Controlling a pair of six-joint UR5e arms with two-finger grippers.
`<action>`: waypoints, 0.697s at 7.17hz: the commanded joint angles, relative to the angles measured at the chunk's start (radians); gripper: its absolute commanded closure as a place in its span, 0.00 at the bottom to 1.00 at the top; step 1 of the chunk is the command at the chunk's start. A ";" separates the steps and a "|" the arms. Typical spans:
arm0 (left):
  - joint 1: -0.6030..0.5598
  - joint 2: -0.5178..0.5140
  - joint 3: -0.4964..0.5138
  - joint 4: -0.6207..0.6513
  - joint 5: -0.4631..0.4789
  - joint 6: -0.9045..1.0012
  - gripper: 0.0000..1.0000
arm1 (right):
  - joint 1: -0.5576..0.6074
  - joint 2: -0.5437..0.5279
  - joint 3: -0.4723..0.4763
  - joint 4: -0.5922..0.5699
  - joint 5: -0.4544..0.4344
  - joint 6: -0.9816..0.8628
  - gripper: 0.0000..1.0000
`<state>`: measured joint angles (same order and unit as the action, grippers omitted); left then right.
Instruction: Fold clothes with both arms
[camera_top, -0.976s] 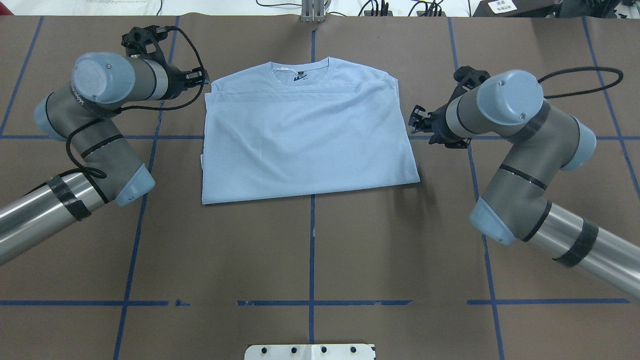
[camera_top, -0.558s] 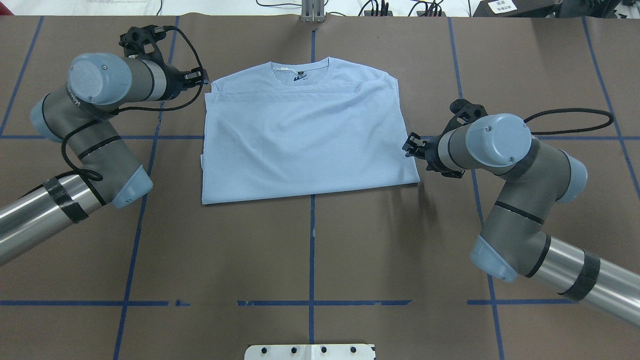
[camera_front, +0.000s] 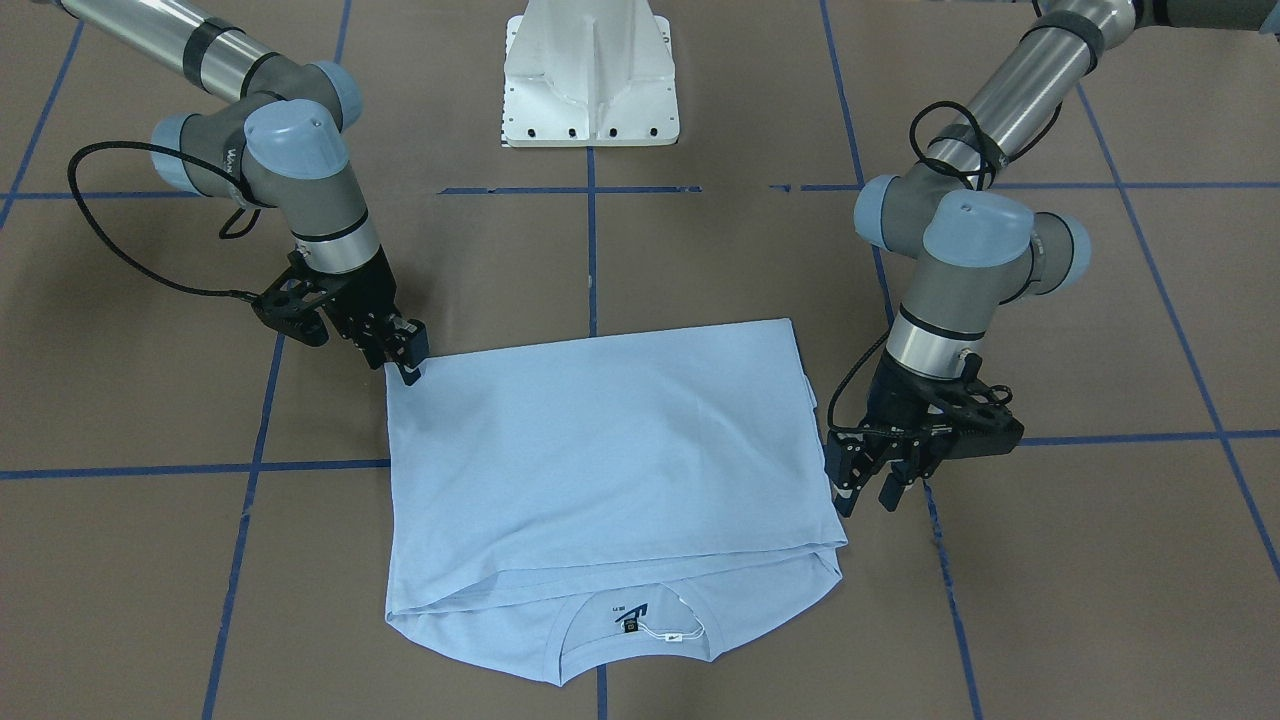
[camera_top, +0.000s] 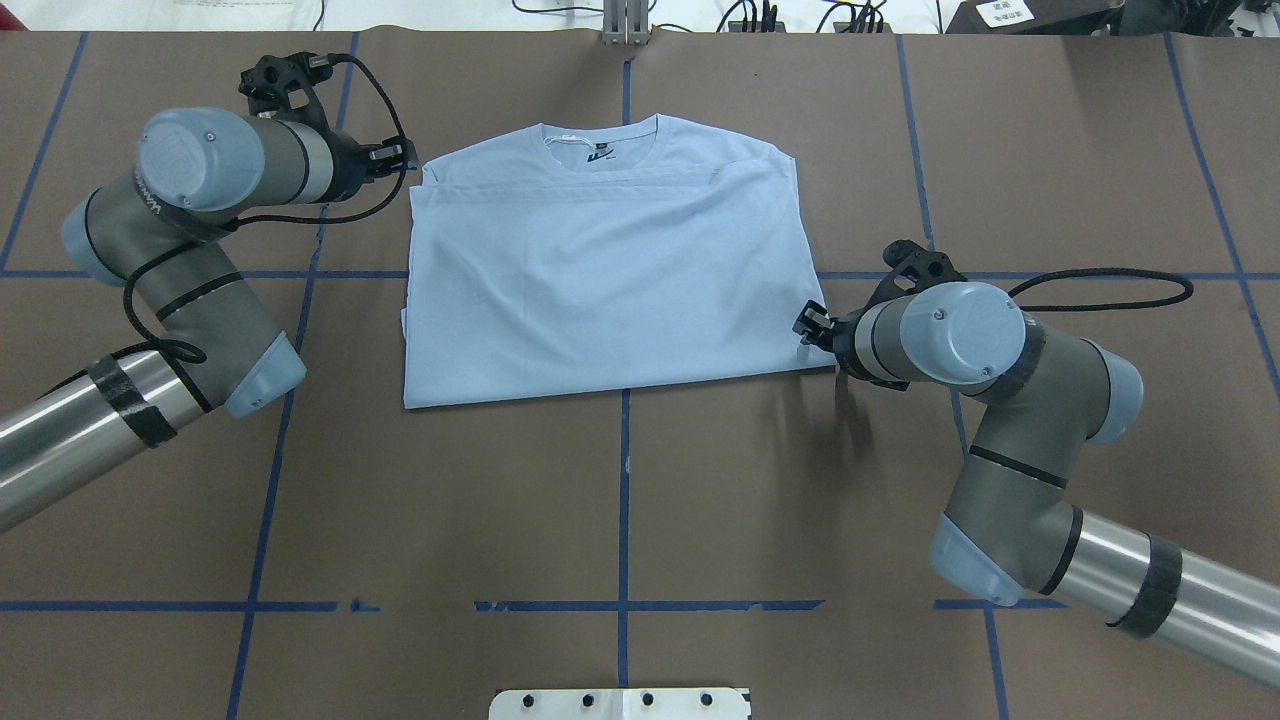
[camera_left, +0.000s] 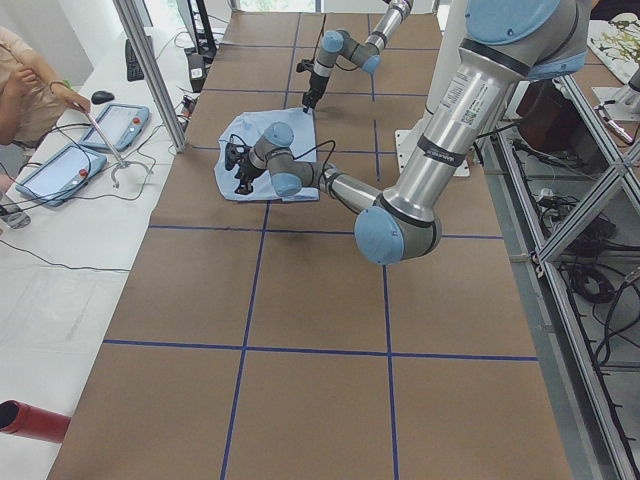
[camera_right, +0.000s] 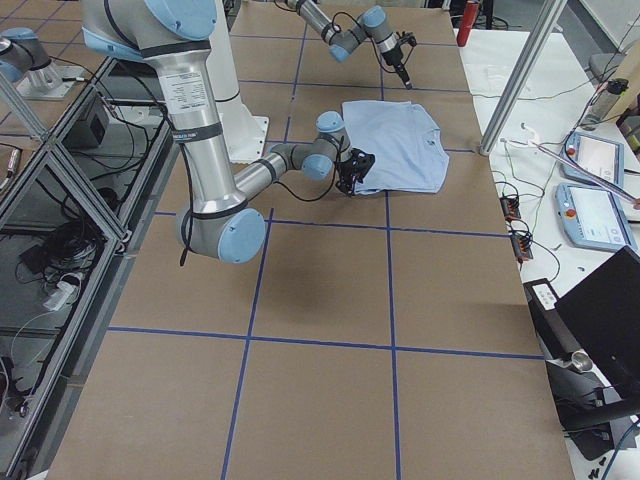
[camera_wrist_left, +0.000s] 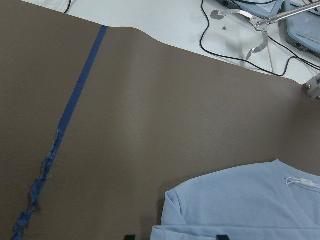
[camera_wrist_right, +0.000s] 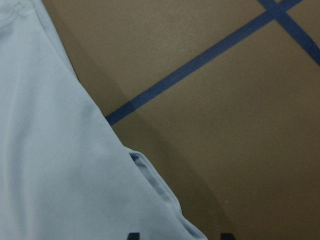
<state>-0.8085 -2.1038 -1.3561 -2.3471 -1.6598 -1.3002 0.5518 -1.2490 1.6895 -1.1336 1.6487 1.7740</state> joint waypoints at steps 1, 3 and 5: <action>0.000 -0.001 0.000 0.000 0.000 -0.002 0.38 | -0.003 -0.007 0.001 0.000 -0.006 0.002 0.55; 0.002 -0.001 0.003 0.002 0.002 -0.001 0.38 | -0.004 -0.003 0.004 0.000 -0.004 0.001 1.00; 0.000 -0.001 0.000 0.003 0.002 -0.001 0.38 | -0.004 0.000 0.009 0.000 -0.004 -0.002 1.00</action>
<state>-0.8074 -2.1044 -1.3542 -2.3452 -1.6584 -1.3010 0.5477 -1.2505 1.6953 -1.1336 1.6444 1.7735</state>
